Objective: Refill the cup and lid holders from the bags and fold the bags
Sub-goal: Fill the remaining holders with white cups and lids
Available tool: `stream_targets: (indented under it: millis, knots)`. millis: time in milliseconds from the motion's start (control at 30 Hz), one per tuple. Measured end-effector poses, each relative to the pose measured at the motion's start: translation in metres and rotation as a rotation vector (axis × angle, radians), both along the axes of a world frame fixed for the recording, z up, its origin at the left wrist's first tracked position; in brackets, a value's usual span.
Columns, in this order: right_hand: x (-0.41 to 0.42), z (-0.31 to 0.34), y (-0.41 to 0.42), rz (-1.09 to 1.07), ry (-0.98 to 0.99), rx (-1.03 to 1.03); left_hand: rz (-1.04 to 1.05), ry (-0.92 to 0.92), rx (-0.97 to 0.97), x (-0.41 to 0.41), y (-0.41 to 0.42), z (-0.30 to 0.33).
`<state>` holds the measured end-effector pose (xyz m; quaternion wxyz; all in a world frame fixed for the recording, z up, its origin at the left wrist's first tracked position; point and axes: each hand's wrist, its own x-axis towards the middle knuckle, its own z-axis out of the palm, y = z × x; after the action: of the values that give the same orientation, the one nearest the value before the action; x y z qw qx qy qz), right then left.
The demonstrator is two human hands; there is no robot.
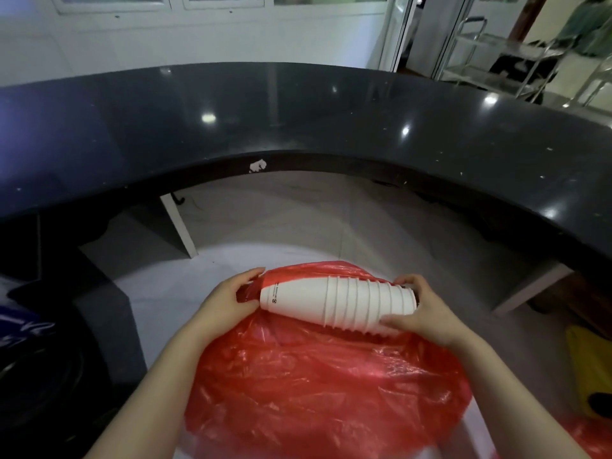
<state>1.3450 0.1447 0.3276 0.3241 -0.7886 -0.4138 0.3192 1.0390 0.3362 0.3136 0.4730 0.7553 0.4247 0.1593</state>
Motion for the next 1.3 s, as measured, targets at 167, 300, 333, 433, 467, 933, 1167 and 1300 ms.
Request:
stream_targets:
  millis: [167,300,333,433,467,933,1167,1300]
  knots:
    - [-0.021,-0.02,-0.016,-0.248,0.031,0.167,0.217,-0.064,0.151,-0.013,-0.019,0.017]
    - [-0.037,-0.021,-0.023,-0.307,-0.196,0.181,0.25,-0.041,0.409,-0.014,-0.037,0.035]
    - [-0.04,-0.019,-0.023,-0.313,-0.303,0.168,0.241,-0.017,0.443,-0.013,-0.04,0.038]
    - [-0.049,-0.01,-0.023,-0.368,-0.541,0.154,0.246,0.018,0.45,-0.011,-0.046,0.039]
    - [-0.053,-0.006,-0.022,-0.376,-0.538,0.153,0.246,0.019,0.449,-0.01,-0.048,0.038]
    - [-0.052,-0.003,-0.022,-0.438,0.36,0.318,-0.052,0.397,0.273,-0.018,-0.051,-0.005]
    - [-0.049,0.011,-0.032,-0.447,0.825,0.426,0.05,0.339,0.272,-0.017,-0.054,-0.005]
    - [-0.051,0.025,-0.034,-0.45,0.799,0.502,0.266,0.057,0.324,-0.01,-0.065,0.018]
